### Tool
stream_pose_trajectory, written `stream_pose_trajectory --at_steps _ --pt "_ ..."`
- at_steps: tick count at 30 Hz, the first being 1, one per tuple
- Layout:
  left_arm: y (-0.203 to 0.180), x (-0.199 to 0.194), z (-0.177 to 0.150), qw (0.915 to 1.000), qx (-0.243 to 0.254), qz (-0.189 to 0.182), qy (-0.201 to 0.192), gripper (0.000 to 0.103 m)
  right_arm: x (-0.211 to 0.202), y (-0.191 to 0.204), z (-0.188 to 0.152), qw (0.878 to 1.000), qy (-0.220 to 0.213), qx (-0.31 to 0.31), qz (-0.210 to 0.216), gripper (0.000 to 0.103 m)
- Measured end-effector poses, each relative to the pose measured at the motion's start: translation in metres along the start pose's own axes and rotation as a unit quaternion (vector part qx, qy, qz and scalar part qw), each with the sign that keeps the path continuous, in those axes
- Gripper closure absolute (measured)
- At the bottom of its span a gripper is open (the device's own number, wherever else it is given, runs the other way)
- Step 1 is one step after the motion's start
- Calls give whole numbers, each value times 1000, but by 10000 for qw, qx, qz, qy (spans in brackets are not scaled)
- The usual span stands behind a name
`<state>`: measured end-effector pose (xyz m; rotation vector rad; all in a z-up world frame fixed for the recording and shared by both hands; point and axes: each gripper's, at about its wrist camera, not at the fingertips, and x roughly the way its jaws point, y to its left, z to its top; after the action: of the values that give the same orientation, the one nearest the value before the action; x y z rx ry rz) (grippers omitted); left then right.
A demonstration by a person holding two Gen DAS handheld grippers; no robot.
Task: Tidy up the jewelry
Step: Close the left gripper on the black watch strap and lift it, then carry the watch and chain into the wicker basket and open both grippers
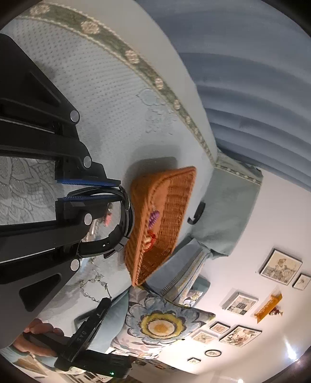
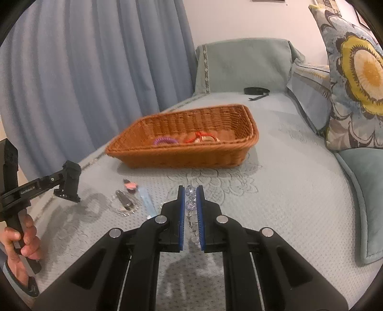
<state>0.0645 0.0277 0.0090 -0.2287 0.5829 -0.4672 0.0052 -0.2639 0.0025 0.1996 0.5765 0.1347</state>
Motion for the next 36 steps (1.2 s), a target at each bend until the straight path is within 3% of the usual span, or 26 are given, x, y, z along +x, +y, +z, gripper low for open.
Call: stream_pose_trajectory --at_steps 11,20,24,29,36 --pt "-45 6 46 9985 430 -213 -260 99 -23 18 46 9984 -491 -276 87 95" --pt "-61 50 91 9978 459 -199 -429 98 16 27 120 9954 -785 -492 233 96" --pt "-54 82 99 9989 368 -56 -297 98 59 18 138 9976 -492 -382 288 95" --pt "-45 122 93 9992 366 160 76 95 121 -2 134 9992 267 -225 192 95" --pt "-43 155 83 9971 453 429 440 94 149 -24 125 9981 594 123 -118 95"
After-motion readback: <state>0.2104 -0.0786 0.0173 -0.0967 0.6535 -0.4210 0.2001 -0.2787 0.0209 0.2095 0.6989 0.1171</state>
